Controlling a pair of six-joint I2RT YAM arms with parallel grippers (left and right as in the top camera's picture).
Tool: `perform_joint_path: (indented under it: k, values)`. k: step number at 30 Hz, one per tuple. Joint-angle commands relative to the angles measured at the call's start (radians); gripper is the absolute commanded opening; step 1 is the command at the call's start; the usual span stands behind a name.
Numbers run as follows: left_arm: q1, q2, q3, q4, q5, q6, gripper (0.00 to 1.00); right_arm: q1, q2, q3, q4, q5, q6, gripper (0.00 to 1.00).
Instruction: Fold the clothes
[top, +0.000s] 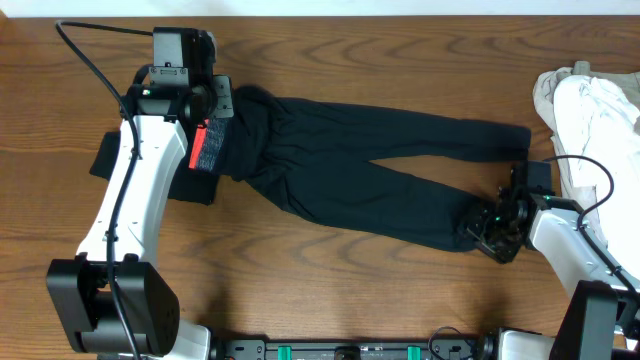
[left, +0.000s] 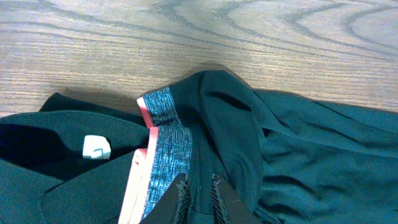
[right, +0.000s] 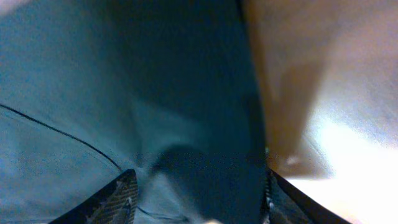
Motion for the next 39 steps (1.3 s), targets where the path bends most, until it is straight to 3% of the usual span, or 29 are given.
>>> perform_joint_path:
  k: [1, 4, 8, 11, 13, 18, 26, 33, 39]
  values:
    - [0.002, -0.011, 0.01, -0.003, -0.011, 0.013, 0.15, 0.008, 0.034, -0.057, 0.025, -0.034, 0.105, 0.63]
    - [0.002, -0.011, 0.01, -0.003, -0.011, 0.013, 0.16, 0.008, 0.034, -0.057, 0.034, -0.041, 0.138, 0.62]
    - [0.002, -0.011, 0.01, -0.003, -0.011, 0.013, 0.16, 0.008, 0.034, -0.057, 0.024, -0.037, 0.138, 0.51]
    - [0.002, -0.011, 0.01, -0.003, -0.011, 0.013, 0.16, 0.008, 0.034, -0.057, 0.007, -0.024, 0.137, 0.25]
    - [0.002, -0.011, 0.01, -0.003, -0.011, 0.013, 0.16, 0.007, 0.033, -0.056, -0.002, -0.009, 0.132, 0.03]
    - [0.002, -0.011, 0.01, -0.003, -0.011, 0.013, 0.17, -0.022, 0.028, 0.007, -0.057, 0.033, 0.049, 0.01]
    - [0.002, -0.011, 0.01, -0.046, 0.015, 0.013, 0.17, -0.128, 0.011, 0.403, -0.445, 0.376, -0.076, 0.01]
    - [-0.005, -0.011, 0.01, -0.106, 0.143, 0.013, 0.34, -0.232, 0.011, 0.594, -0.6, 0.49, -0.11, 0.01]
    - [-0.053, -0.011, 0.01, -0.162, 0.154, 0.013, 0.37, -0.296, 0.011, 0.615, -0.611, 0.477, -0.114, 0.01]
